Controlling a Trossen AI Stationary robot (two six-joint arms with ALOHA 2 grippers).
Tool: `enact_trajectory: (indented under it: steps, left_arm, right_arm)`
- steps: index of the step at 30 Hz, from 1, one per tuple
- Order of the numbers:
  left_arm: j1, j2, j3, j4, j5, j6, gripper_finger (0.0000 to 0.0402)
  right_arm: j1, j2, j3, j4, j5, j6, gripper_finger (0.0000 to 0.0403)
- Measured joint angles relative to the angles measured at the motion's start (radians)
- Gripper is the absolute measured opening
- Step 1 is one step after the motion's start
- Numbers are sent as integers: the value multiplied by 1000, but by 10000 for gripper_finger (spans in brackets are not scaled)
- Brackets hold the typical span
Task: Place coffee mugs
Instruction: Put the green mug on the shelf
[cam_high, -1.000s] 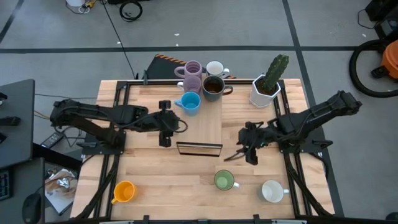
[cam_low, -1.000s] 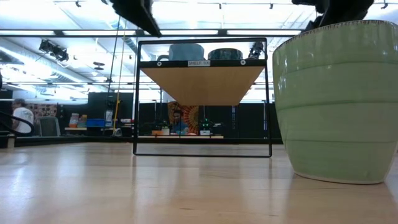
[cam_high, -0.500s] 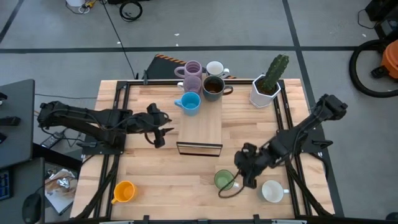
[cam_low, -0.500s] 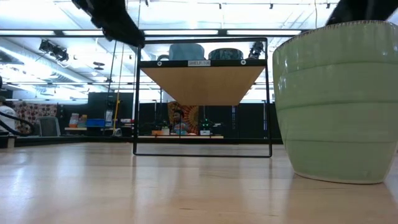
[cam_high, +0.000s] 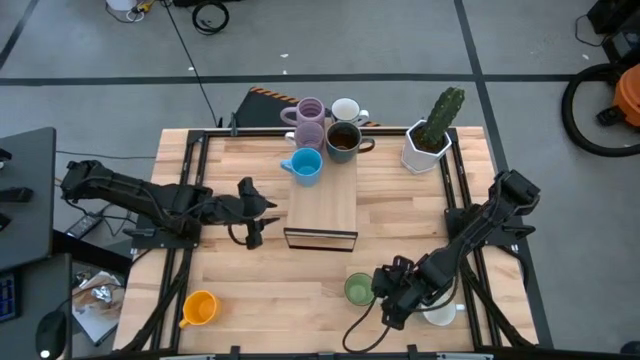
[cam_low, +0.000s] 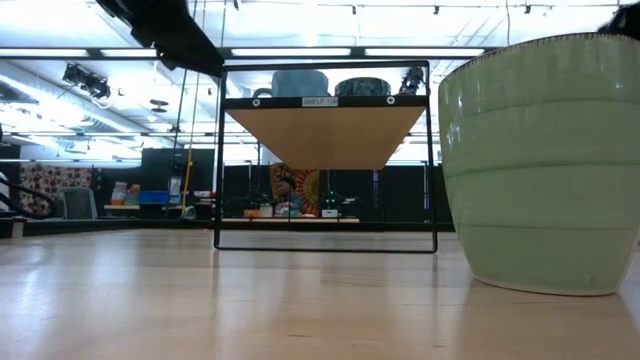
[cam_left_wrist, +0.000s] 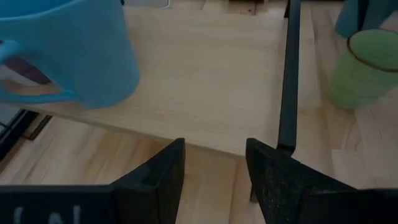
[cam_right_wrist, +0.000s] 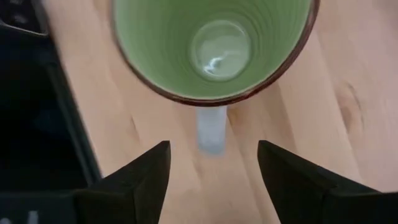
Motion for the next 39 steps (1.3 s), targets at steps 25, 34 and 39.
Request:
enact_trajectory:
  steps: [25, 34, 39]
  left_arm:
    - [0, 1, 0, -5, 19, -43, 176]
    - [0, 1, 0, -7, 19, -43, 176]
    - [0, 1, 0, -8, 19, -43, 176]
  right_arm:
    - [-49, 81, -3, 56, 47, -113, 77]
    - [-42, 59, -4, 4, 26, -254, 68]
    - [-43, -13, -6, -42, 35, -326, 68]
